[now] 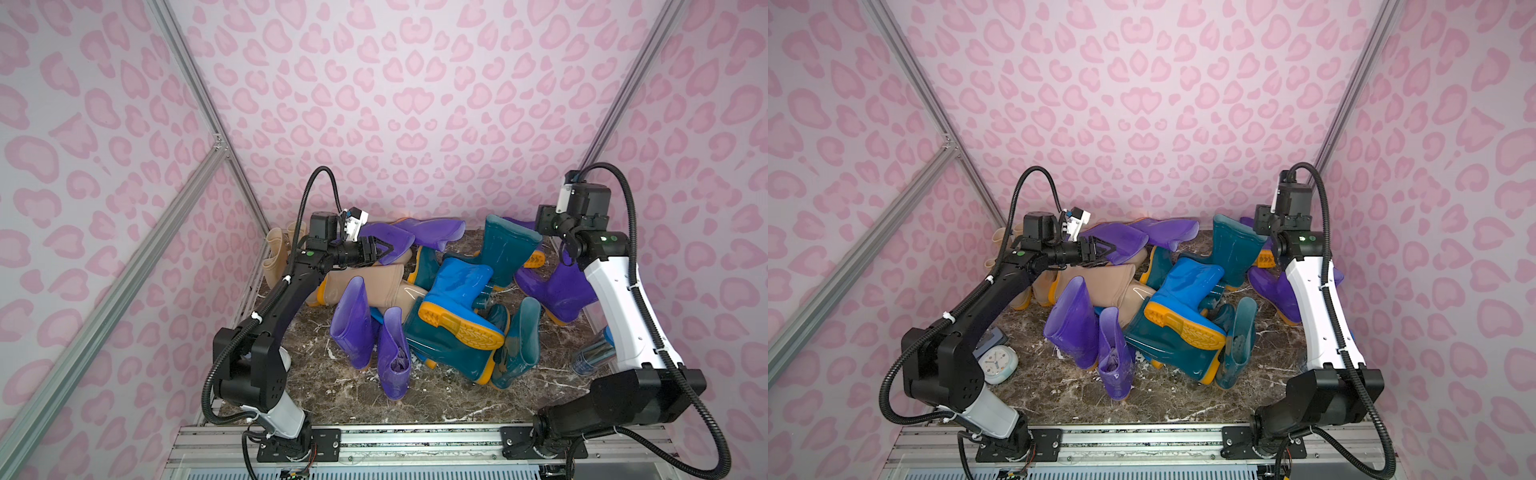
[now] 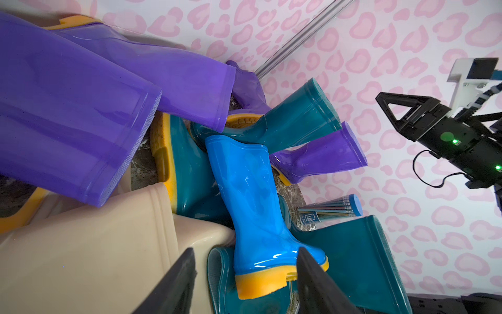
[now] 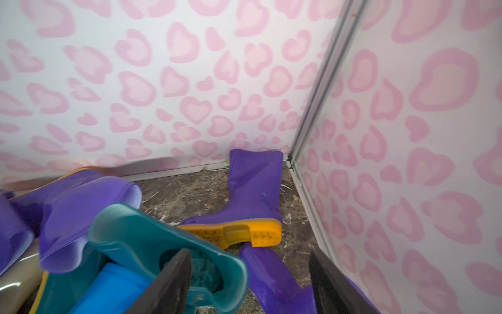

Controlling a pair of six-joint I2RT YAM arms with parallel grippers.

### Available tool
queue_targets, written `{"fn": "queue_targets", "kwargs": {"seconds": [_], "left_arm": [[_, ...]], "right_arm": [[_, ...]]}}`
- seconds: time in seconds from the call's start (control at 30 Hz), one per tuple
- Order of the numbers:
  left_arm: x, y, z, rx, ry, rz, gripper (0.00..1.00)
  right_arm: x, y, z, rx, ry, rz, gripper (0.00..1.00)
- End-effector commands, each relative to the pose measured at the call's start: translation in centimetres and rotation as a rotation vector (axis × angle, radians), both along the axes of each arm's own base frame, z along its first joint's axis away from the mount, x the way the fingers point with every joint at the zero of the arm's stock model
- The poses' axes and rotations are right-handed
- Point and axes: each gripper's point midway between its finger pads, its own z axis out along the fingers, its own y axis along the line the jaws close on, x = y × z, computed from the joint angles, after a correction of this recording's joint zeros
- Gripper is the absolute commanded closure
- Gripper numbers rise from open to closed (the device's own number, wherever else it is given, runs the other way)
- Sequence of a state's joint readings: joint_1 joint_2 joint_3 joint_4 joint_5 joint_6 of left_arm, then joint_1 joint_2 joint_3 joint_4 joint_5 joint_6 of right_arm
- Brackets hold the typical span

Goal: Match and arrange rain boots in pairs
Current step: Adjust the rain boot at the center of the board.

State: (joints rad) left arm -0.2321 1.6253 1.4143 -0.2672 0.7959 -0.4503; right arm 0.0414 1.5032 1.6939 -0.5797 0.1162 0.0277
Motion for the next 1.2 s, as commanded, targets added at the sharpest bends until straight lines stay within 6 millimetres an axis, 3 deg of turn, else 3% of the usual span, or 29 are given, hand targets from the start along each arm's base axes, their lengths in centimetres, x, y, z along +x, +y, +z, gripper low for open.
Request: {"fn": "queue_targets", "kwargs": {"seconds": [0.0,0.1,0.27,0.47,0.6,0.7,0.73,0.8,0.87,1.0,1.17], "left_arm": [[0.0,0.0,0.3,0.008,-0.024,-0.009,0.38],[-0.1,-0.1,0.1,0.004,-0.014,-0.015,0.38],[-0.1,-0.2,0.2,0.003,-0.022,-0.02,0.38],[-0.1,-0.2,0.2,0.001,-0.023,-0.025,0.38],[-0.2,-0.2,0.1,0.004,-0.022,-0.025,0.38],[-0.1,-0.1,0.2,0.007,-0.027,-0.023,0.38],[-0.1,0.1,0.2,0.012,-0.03,-0.018,0.38],[-0.1,0.2,0.4,0.016,-0.034,-0.014,0.38],[-0.1,0.3,0.5,0.016,-0.038,-0.009,0.38],[-0.1,0.6,0.7,0.015,-0.04,-0.003,0.39],[0.1,1.0,1.1,0.008,-0.047,0.011,0.39]], "right_arm": [[0.1,3.1,-1.0,-0.061,0.046,0.097,0.2],[1.2,3.7,-3.2,-0.091,0.104,0.136,0.14],[3.4,0.7,-6.6,-0.129,0.206,0.133,0.11],[4.1,4.1,-11.3,-0.027,0.314,0.405,0.12],[4.6,6.8,-13.4,0.035,0.351,0.53,0.25],[5.3,8.5,-15.3,0.045,0.412,0.583,0.45],[5.7,9.1,-15.6,0.052,0.425,0.597,0.6],[6.8,10.1,-15.6,0.073,0.43,0.612,0.87],[8.2,10.5,-15.6,0.063,0.411,0.585,1.0],[11.0,12.1,-13.9,0.086,0.283,0.558,1.0],[13.7,13.2,-9.4,0.178,0.082,0.501,1.0]]}}
